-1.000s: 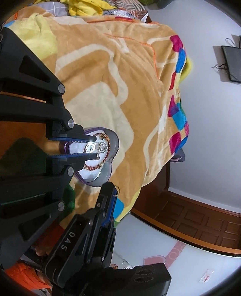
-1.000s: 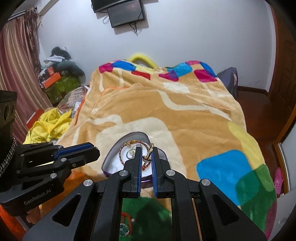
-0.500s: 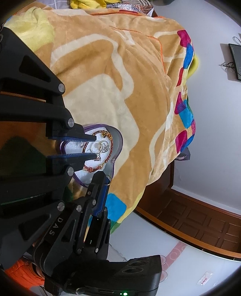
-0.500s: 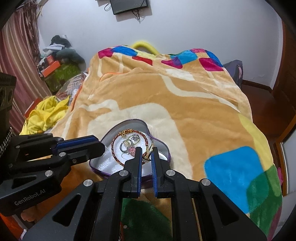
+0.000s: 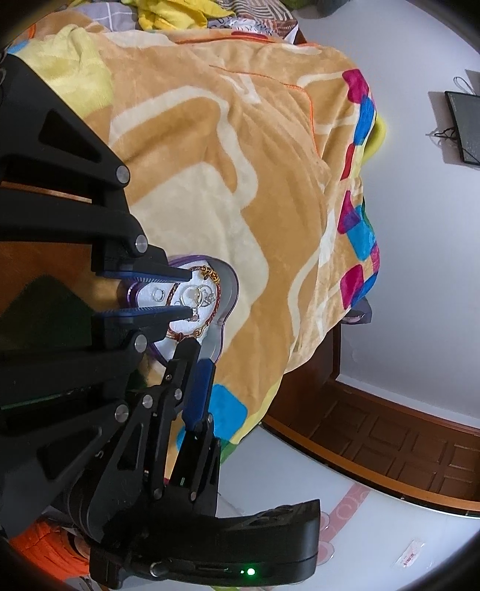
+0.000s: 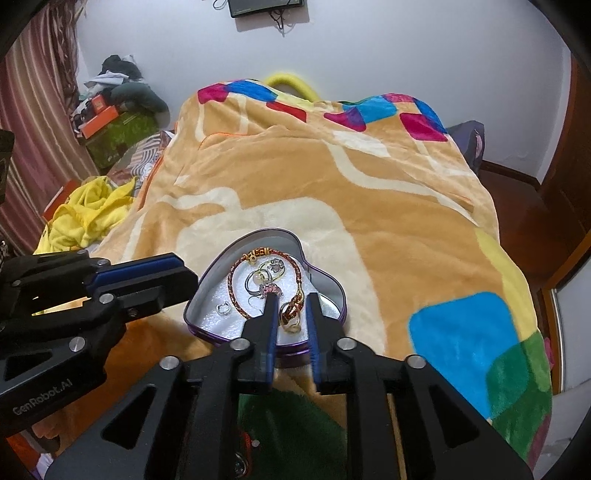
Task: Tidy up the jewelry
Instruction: 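Open the right tool over the tin while the left tool releases the silver ring inside, then move both tools back from the tin to the remaining jewelry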
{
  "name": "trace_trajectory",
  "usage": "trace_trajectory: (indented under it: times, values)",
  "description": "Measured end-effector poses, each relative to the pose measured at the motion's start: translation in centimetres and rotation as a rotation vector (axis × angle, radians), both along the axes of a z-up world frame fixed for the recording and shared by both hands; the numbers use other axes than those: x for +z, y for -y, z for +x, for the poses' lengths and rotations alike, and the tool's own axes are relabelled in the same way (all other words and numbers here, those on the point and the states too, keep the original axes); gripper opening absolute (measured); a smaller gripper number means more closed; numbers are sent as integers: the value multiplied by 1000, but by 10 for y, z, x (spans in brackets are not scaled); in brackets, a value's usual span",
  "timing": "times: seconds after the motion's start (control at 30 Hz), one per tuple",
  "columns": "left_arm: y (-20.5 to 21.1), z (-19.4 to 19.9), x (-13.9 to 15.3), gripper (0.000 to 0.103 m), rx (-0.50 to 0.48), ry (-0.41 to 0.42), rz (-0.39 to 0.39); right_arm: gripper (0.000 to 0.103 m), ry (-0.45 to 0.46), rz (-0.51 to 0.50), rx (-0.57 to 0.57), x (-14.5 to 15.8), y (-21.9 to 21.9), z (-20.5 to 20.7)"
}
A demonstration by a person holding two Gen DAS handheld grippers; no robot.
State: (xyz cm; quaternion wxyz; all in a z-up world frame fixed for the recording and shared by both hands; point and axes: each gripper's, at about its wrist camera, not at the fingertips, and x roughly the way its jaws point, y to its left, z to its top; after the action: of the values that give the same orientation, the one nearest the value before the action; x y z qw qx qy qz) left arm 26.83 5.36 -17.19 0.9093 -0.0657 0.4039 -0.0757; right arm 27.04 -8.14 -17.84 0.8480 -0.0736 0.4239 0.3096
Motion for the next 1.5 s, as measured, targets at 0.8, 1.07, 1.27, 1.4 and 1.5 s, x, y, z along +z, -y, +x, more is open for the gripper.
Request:
trace_trajectory:
  times: [0.8,1.07,1.27,1.4,1.5]
  values:
    - [4,-68,62,26,28,119,20,30,194,40,-47,71,25,-64]
    - [5,-90,60,29,30,107,24,30,203,38,-58,72,36,-82]
    - [1,-98,47,29,42,73,17,30,146,17,-58,53,41,-87]
    - [-2,-100,32,29,49,32,15,30,99,-8,-46,34,39,-91]
    - [-4,-102,20,29,54,5,16,30,49,-17,-27,18,35,-93]
